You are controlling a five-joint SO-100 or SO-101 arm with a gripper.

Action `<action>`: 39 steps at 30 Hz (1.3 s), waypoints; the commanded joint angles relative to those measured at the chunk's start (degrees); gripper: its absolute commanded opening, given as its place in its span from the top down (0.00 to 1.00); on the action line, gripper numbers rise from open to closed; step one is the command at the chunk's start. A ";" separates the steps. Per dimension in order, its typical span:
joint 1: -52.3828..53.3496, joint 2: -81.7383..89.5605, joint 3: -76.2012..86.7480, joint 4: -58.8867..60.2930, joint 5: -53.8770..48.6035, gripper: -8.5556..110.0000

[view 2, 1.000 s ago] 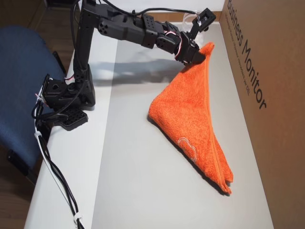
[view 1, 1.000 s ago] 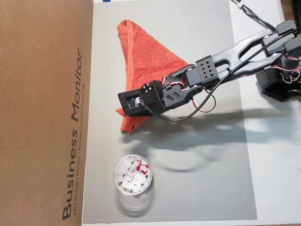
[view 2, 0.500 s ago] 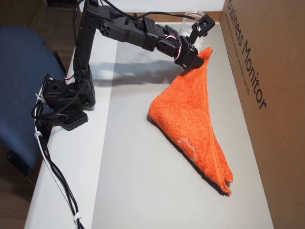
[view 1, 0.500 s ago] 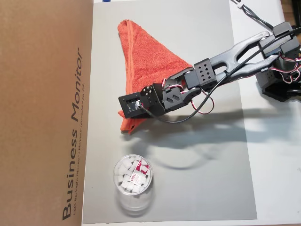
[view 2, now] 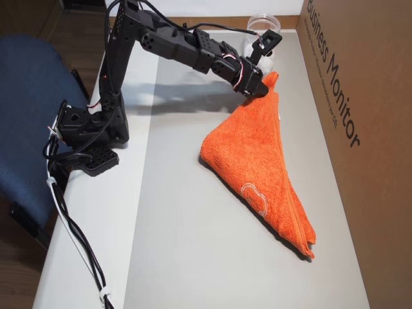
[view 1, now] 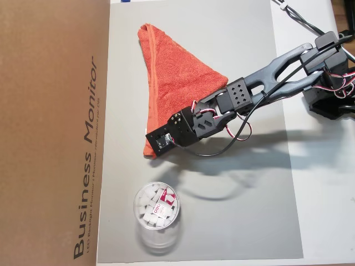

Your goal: Fold the blanket.

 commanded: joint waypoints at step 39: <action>-2.11 1.41 -2.90 -1.14 -21.88 0.82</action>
